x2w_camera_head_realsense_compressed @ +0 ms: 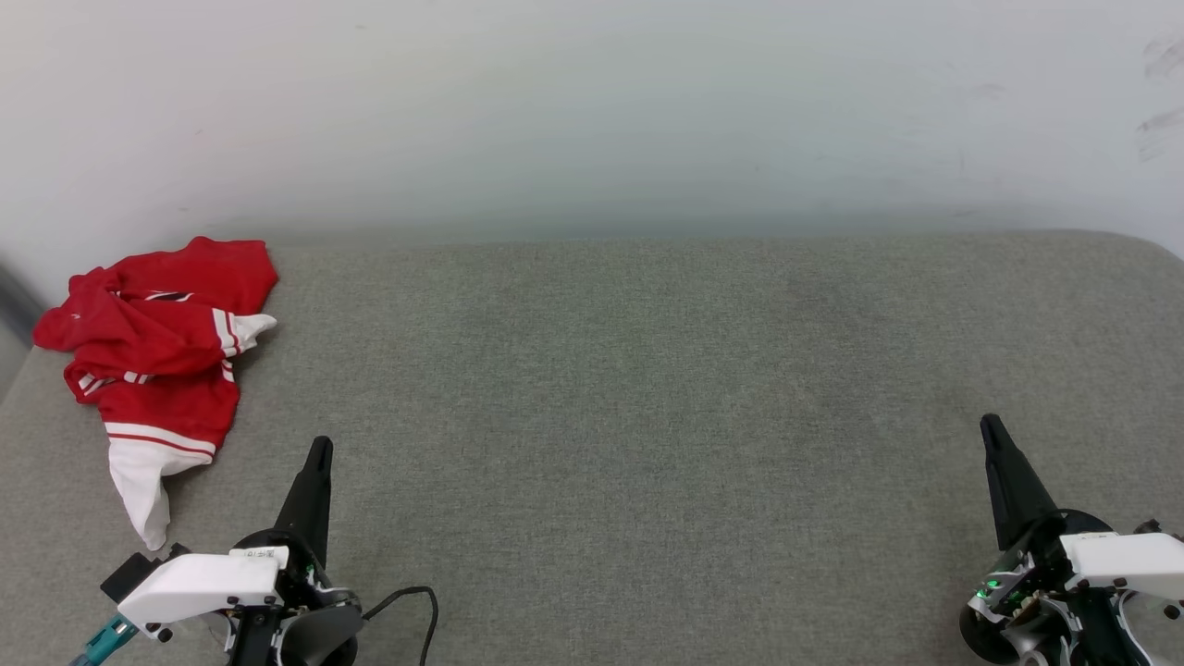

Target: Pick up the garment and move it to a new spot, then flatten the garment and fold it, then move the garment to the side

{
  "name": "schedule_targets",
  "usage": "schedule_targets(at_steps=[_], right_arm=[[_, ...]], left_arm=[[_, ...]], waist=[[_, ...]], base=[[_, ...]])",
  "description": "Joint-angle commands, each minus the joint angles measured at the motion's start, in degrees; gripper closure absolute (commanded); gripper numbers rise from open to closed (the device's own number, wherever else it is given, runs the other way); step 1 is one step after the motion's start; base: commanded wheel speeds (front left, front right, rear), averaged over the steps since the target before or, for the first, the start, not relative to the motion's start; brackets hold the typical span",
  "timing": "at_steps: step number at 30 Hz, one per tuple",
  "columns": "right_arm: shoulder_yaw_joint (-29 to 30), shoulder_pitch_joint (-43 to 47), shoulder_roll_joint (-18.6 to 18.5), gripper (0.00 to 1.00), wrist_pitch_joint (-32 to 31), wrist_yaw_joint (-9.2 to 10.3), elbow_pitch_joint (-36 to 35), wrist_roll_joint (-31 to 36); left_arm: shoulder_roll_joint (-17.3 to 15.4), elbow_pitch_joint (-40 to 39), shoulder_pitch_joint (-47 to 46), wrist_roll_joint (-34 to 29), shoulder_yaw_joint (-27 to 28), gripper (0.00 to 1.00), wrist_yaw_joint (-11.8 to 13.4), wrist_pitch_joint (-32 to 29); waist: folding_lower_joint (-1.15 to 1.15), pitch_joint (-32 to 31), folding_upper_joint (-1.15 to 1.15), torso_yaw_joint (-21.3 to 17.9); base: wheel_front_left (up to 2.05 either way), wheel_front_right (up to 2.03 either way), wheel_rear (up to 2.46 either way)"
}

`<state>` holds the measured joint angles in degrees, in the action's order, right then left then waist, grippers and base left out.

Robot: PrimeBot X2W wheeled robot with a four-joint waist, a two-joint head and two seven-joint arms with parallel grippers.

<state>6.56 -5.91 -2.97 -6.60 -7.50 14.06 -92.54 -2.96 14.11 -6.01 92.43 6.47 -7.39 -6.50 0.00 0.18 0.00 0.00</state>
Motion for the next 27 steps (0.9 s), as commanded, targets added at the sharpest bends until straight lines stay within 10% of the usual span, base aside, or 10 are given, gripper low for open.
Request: schedule_targets(at_steps=[1,27], right_arm=[[-0.03,-0.61,0.27,1.0,-0.05,0.02,0.04,0.27],[-0.04,-0.61,0.27,1.0,-0.04,0.02,0.04,0.27]], left_arm=[[0.1,0.03,-0.49,-0.15,0.22,1.0,-0.21,-0.28],[0.1,0.03,-0.48,-0.12,0.18,1.0,-0.21,-0.25]], waist=[[0.0,0.0,0.0,0.0],[0.0,0.0,0.0,0.0]], base=[[0.0,0.0,0.0],[0.0,0.0,0.0]])
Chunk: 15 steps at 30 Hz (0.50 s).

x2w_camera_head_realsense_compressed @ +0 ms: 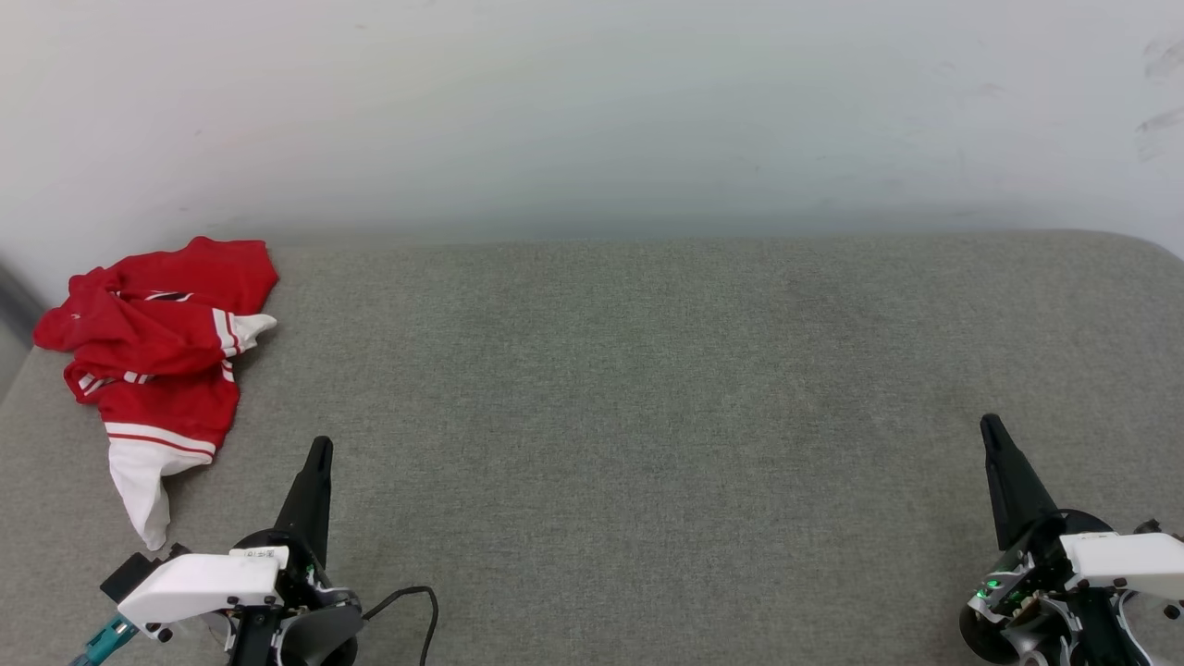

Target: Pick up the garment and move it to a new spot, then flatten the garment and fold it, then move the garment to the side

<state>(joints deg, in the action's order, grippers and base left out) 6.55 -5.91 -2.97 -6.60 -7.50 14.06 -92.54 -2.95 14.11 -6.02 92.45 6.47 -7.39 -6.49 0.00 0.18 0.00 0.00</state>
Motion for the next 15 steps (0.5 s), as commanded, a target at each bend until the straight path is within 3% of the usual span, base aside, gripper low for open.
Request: schedule_targets(at_steps=[1,15], right_arm=[[-0.03,-0.61,0.27,1.0,-0.05,0.02,0.04,0.27],[-0.03,-0.61,0.27,1.0,-0.05,0.02,0.04,0.27]], left_arm=[[0.09,0.03,-0.47,-0.13,0.18,1.0,-0.21,-0.26],[0.09,0.03,-0.47,-0.12,0.16,1.0,-0.21,-0.25]], waist=[[0.0,0.0,0.0,0.0],[0.0,0.0,0.0,0.0]], base=[[0.0,0.0,0.0],[0.0,0.0,0.0]])
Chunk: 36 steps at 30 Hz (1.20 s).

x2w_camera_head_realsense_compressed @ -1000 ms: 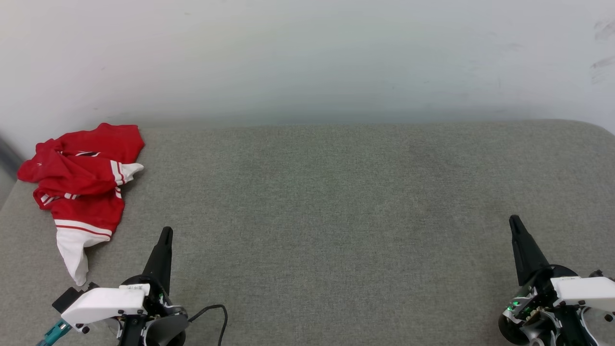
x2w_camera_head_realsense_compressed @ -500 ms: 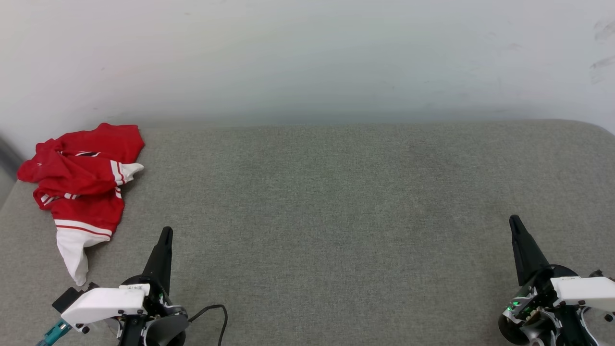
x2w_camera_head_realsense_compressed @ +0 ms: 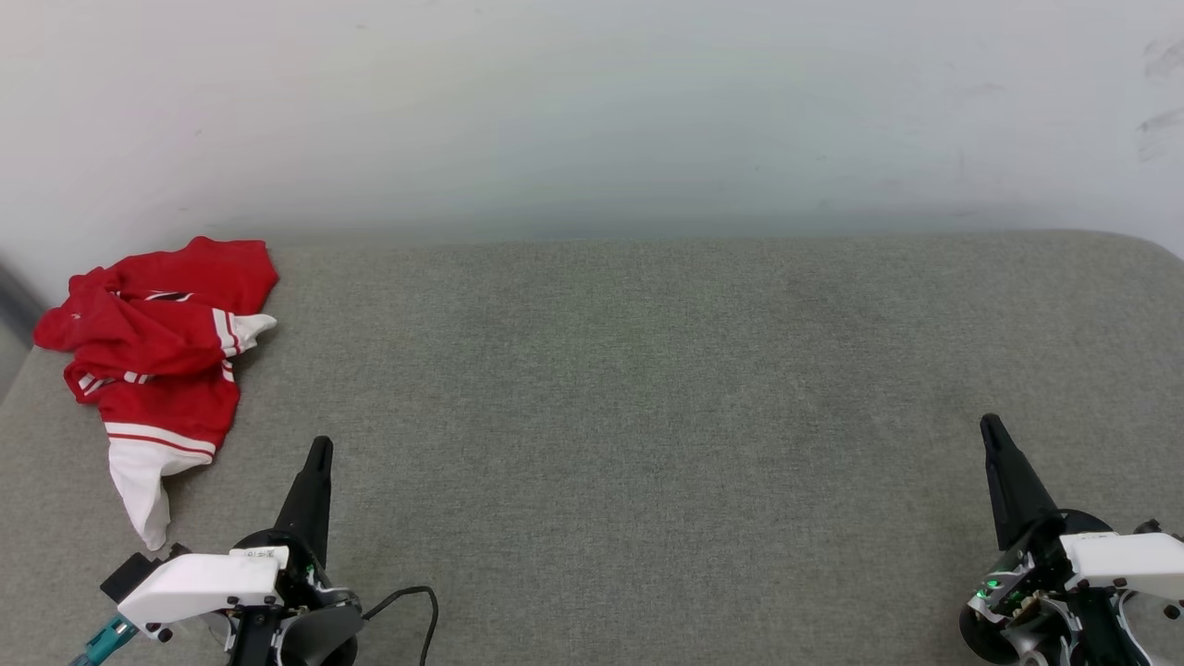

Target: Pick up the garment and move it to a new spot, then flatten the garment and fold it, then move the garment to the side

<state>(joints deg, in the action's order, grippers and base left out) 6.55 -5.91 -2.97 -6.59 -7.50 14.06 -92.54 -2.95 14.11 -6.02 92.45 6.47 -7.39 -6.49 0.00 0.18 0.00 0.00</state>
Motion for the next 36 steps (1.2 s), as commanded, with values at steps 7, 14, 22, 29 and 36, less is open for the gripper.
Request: schedule_targets(at_steps=[7,14,22,29,36], right_arm=[[-0.04,-0.61,0.27,1.0,-0.06,0.02,0.04,0.26],[-0.04,-0.61,0.27,1.0,-0.06,0.02,0.04,0.26],[-0.04,-0.61,0.27,1.0,-0.06,0.02,0.04,0.26],[-0.04,-0.61,0.27,1.0,-0.05,0.02,0.04,0.26],[-0.04,-0.61,0.27,1.0,-0.05,0.02,0.04,0.26]], left_arm=[[0.09,0.03,-0.47,-0.11,0.17,1.0,-0.21,-0.25],[0.09,0.03,-0.47,-0.11,0.16,1.0,-0.21,-0.24],[0.09,0.03,-0.47,-0.11,0.16,1.0,-0.21,-0.24],[0.09,0.03,-0.47,-0.1,0.15,1.0,-0.21,-0.23],[0.09,0.03,-0.47,-0.1,0.15,1.0,-0.21,-0.23]], waist=[[0.0,0.0,0.0,0.0],[0.0,0.0,0.0,0.0],[0.0,0.0,0.0,0.0],[0.0,0.0,0.0,0.0],[0.0,0.0,0.0,0.0]], base=[[0.0,0.0,0.0],[0.0,0.0,0.0],[0.0,0.0,0.0],[0.0,0.0,0.0],[0.0,0.0,0.0]])
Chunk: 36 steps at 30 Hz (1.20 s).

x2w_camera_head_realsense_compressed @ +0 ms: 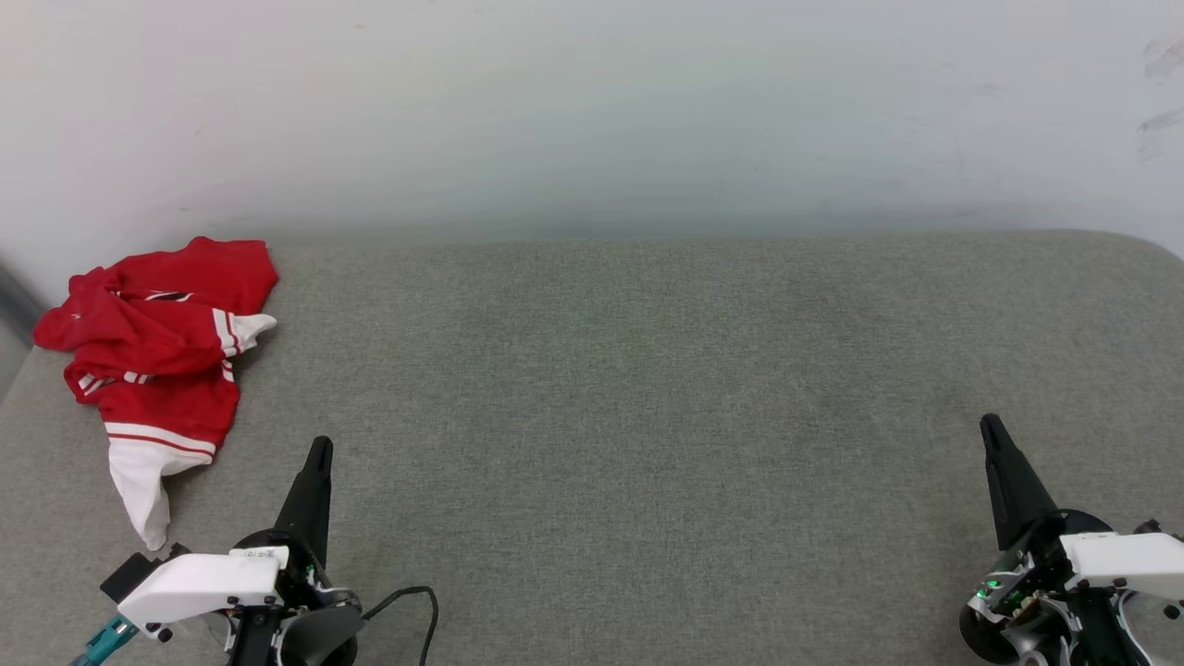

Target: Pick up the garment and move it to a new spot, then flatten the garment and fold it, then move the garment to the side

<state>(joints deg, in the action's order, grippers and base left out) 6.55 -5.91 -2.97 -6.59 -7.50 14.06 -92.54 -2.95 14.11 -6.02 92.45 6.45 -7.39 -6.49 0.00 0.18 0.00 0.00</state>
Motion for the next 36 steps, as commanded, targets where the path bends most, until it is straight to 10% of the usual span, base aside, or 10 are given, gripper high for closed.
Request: schedule_targets(at_steps=[1,5,6,36], right_arm=[[-0.04,-0.61,0.27,1.0,-0.05,0.02,0.04,0.26],[-0.04,-0.61,0.27,1.0,-0.05,0.02,0.04,0.26],[0.0,0.0,0.0,0.0,0.0,0.0,0.0,0.0],[-0.19,2.33,0.04,0.0,6.8,0.01,-0.68,15.94]], left_arm=[[0.09,0.03,-0.47,-0.1,0.16,1.0,-0.21,-0.23],[0.09,0.03,-0.47,-0.1,0.16,1.0,-0.21,-0.23],[0.0,0.0,0.0,0.0,0.0,0.0,0.0,0.0],[0.13,-2.17,4.01,-11.61,3.09,0.0,0.01,6.84]], waist=[[0.0,0.0,0.0,0.0],[0.0,0.0,0.0,0.0],[0.0,0.0,0.0,0.0],[0.0,0.15,0.0,-0.18]], base=[[0.0,0.0,0.0],[0.0,0.0,0.0],[0.0,0.0,0.0],[0.0,0.0,0.0]])
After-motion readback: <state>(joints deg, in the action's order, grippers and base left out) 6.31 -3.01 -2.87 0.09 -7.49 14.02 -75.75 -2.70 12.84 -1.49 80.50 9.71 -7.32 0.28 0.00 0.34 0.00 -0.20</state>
